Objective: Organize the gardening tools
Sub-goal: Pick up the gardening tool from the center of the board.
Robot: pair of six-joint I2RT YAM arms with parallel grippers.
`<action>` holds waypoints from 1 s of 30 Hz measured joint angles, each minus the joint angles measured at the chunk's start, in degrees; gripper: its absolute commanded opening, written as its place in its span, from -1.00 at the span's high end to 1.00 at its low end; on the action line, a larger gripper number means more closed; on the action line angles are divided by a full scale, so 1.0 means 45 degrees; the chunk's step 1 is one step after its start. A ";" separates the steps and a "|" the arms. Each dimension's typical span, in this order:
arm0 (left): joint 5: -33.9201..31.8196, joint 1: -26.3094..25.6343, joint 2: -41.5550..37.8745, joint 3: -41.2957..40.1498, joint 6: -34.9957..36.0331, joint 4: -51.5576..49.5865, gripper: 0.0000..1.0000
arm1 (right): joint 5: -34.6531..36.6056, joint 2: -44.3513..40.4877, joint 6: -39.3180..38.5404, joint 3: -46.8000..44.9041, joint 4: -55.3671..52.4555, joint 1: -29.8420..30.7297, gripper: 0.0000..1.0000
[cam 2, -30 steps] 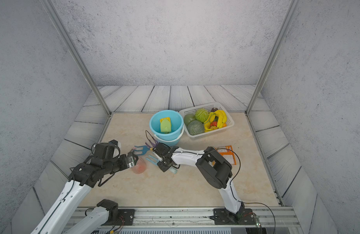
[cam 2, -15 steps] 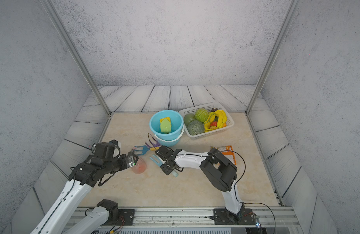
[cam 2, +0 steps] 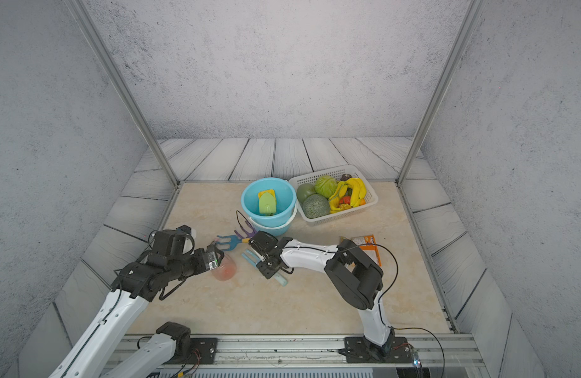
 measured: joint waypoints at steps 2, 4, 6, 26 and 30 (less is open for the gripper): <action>0.0005 0.0010 -0.0044 -0.0068 0.0000 -0.0010 -0.98 | -0.0005 0.0083 -0.0024 0.0165 0.0005 0.0000 0.11; 0.0000 0.0024 -0.0053 -0.0112 0.0000 -0.0024 -0.98 | -0.0010 0.0194 -0.0029 0.0248 0.0005 0.0000 0.11; 0.0005 0.0044 -0.0053 -0.0121 0.0000 -0.0029 -0.98 | -0.0010 0.0301 -0.0029 0.0262 -0.0005 0.0000 0.10; 0.0000 0.0117 -0.0170 -0.0160 0.0000 -0.0044 -0.98 | -0.0151 0.1030 -0.0034 0.0665 -0.0126 0.0000 0.56; 0.0000 0.0126 -0.0189 -0.0160 0.0000 -0.0058 -0.98 | -0.0141 0.0947 -0.0024 0.0495 0.0044 0.0000 0.60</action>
